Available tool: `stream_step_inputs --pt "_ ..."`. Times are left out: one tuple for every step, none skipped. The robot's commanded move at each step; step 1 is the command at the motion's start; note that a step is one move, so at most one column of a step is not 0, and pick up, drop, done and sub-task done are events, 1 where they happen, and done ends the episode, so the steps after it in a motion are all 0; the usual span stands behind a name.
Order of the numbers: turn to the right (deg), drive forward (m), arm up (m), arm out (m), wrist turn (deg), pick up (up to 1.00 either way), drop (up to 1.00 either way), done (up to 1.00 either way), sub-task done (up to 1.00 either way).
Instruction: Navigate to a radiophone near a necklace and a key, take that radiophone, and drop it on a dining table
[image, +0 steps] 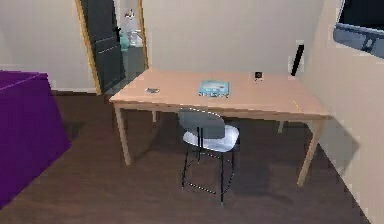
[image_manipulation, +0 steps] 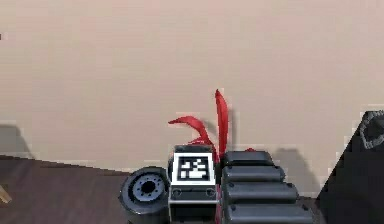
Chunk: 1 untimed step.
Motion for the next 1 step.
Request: stream_step_inputs --pt "15.0 0.0 0.0 0.0 0.0 0.0 0.0 0.0 0.0"
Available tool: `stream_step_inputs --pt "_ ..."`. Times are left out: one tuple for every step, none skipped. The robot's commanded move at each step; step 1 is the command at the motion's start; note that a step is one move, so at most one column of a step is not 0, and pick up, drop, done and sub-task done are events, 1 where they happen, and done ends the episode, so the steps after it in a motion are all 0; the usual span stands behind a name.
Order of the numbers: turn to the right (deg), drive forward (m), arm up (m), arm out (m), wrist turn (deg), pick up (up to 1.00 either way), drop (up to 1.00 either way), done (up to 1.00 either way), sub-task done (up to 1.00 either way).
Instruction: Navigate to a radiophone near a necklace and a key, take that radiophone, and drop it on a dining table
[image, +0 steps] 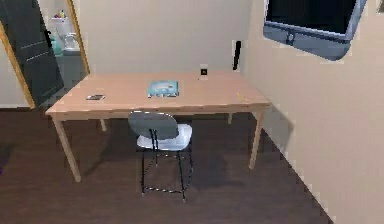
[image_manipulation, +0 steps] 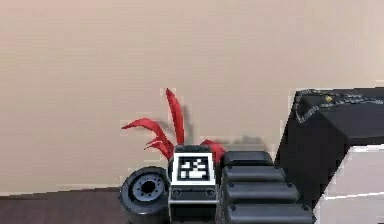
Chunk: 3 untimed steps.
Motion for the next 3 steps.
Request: stream_step_inputs --pt "0.0 0.05 0.0 0.0 0.0 0.0 0.0 0.0 0.0" --pt "27.0 0.0 0.0 0.0 0.0 0.0 0.0 0.0 0.0" --pt "0.0 1.0 0.0 0.0 0.0 0.0 0.0 0.0 0.0"
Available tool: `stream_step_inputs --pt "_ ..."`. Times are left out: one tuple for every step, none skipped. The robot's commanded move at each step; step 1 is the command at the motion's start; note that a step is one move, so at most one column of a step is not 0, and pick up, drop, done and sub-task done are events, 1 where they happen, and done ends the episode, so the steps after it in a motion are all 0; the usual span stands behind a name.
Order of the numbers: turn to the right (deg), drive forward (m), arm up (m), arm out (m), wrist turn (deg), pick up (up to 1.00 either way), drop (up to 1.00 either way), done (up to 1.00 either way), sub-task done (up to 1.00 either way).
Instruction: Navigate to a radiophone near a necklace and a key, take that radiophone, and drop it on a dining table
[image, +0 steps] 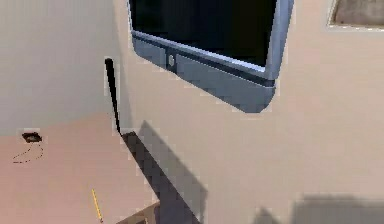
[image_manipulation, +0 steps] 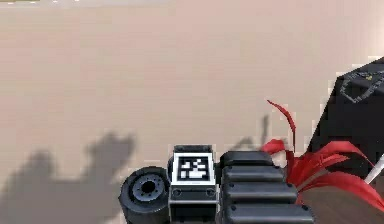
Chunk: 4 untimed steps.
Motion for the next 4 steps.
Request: stream_step_inputs --pt "6.0 0.0 0.0 0.0 0.0 0.0 0.0 0.0 0.0" --pt "0.0 0.1 0.0 0.0 0.0 0.0 0.0 0.0 0.0" --pt "-18.0 0.0 0.0 0.0 0.0 0.0 0.0 0.0 0.0" --pt "18.0 0.0 0.0 0.0 0.0 0.0 0.0 0.0 0.0"
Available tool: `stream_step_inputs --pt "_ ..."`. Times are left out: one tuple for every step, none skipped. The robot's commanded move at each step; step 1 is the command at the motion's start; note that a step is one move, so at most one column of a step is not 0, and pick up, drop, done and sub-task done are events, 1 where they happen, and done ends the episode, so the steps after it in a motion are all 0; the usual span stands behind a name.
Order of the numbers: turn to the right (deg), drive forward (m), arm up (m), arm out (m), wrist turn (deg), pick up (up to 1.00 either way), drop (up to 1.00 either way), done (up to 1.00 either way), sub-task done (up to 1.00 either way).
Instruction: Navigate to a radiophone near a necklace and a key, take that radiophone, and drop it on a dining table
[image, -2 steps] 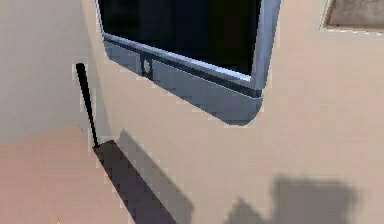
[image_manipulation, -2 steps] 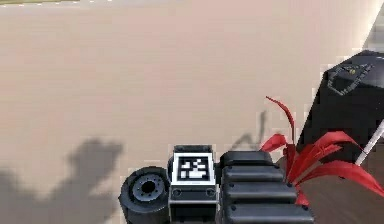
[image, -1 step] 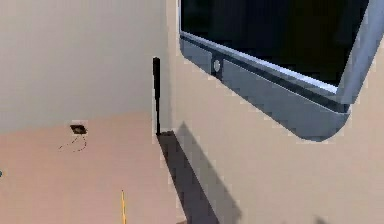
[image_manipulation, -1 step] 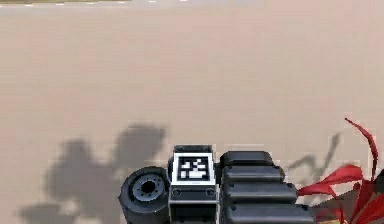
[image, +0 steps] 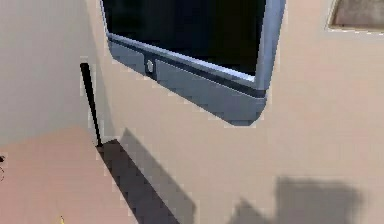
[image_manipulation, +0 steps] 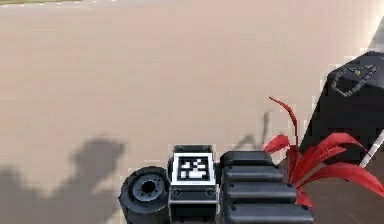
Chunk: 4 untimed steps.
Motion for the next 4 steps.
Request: stream_step_inputs --pt "-18.0 0.0 0.0 0.0 0.0 0.0 0.0 0.0 0.0" --pt "-3.0 0.0 0.0 0.0 0.0 0.0 0.0 0.0 0.0" --pt "27.0 0.0 0.0 0.0 0.0 0.0 0.0 0.0 0.0" --pt "-33.0 0.0 0.0 0.0 0.0 0.0 0.0 0.0 0.0"
